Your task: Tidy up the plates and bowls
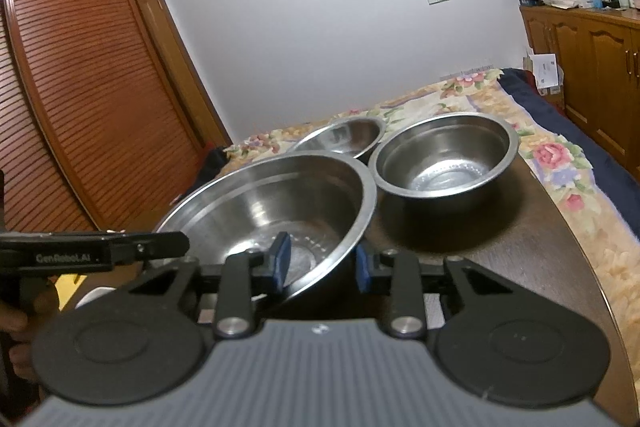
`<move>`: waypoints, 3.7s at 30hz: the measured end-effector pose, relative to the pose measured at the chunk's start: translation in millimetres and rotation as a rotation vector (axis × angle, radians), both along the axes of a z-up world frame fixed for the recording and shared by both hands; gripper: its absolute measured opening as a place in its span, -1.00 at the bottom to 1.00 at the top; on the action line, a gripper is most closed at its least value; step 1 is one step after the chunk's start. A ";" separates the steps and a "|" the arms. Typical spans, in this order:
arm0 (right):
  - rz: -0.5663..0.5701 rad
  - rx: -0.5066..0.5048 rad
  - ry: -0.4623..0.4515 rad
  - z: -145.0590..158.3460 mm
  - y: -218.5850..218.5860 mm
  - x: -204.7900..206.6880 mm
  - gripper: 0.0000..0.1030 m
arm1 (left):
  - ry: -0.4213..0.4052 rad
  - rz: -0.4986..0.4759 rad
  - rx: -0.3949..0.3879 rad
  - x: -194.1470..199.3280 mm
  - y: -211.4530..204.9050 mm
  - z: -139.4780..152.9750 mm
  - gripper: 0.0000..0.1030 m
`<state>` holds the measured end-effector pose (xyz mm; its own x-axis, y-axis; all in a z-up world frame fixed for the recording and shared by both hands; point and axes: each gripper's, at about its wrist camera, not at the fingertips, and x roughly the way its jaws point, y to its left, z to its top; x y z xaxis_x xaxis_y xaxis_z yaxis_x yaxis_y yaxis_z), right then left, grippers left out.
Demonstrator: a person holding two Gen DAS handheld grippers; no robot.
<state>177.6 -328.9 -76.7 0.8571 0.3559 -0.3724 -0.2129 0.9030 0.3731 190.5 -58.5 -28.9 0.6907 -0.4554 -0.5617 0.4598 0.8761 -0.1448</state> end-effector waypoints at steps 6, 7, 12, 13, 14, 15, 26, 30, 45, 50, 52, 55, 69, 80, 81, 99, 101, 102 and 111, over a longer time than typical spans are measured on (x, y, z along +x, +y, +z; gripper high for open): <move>-0.001 0.001 -0.020 1.9 -0.8 -17.1 -0.32 | -0.021 -0.023 -0.010 -16.9 4.9 3.6 -0.38; 0.000 0.000 -0.021 1.7 -1.2 -18.9 -0.32 | -0.023 -0.025 -0.010 -19.6 5.8 3.4 -0.38; -0.008 -0.014 -0.025 1.6 1.3 -30.2 -0.32 | -0.030 -0.040 -0.005 -32.9 8.2 0.1 -0.38; -0.010 -0.017 -0.026 1.1 2.3 -33.2 -0.32 | -0.031 -0.042 -0.004 -35.0 8.6 -1.1 -0.38; -0.011 -0.019 -0.026 0.4 2.5 -35.2 -0.32 | -0.031 -0.044 -0.002 -36.8 8.8 -2.5 -0.38; -0.013 -0.018 -0.025 -0.4 2.4 -37.1 -0.32 | -0.029 -0.045 -0.002 -38.5 10.1 -4.3 -0.38; -0.014 0.013 0.015 -16.8 -3.2 -50.6 -0.34 | 0.015 -0.059 -0.008 -58.1 12.4 -23.9 -0.37; -0.008 0.008 0.016 -18.1 0.1 -57.1 -0.34 | 0.015 -0.059 -0.010 -65.5 15.4 -24.4 -0.36; 0.002 -0.021 0.013 -16.6 5.9 -70.2 -0.34 | 0.033 -0.070 -0.006 -76.2 21.7 -30.6 -0.34; 0.014 -0.029 0.013 -16.2 6.8 -71.4 -0.34 | 0.033 -0.071 -0.010 -77.1 24.0 -31.4 -0.33; 0.016 -0.032 0.014 -16.1 7.2 -70.9 -0.34 | 0.034 -0.069 -0.012 -75.2 24.1 -31.5 -0.32; 0.016 -0.035 0.012 -16.5 7.7 -70.3 -0.34 | 0.030 -0.070 -0.009 -75.0 22.9 -31.1 -0.31; -0.003 -0.038 0.012 -18.7 4.9 -70.2 -0.33 | 0.031 -0.059 0.007 -75.2 24.1 -32.4 -0.31; -0.012 -0.048 0.003 -14.6 3.1 -70.2 -0.33 | 0.010 -0.036 0.003 -75.2 27.9 -28.4 -0.11; -0.014 -0.049 0.002 -14.1 2.7 -70.1 -0.33 | 0.007 -0.033 0.005 -75.3 28.5 -27.8 -0.10; -0.058 -0.072 -0.071 13.5 -20.8 -63.2 -0.11 | -0.081 0.011 0.022 -63.0 41.0 4.9 0.19; -0.064 -0.075 -0.082 17.1 -23.4 -62.2 -0.11 | -0.096 0.012 0.026 -60.1 40.7 10.4 0.20; -0.065 -0.075 -0.085 17.6 -24.2 -61.8 -0.10 | -0.104 0.012 0.029 -58.9 40.2 13.2 0.20; -0.066 -0.088 -0.102 24.3 -30.8 -55.9 0.01 | -0.136 -0.004 0.029 -50.5 30.8 26.9 0.24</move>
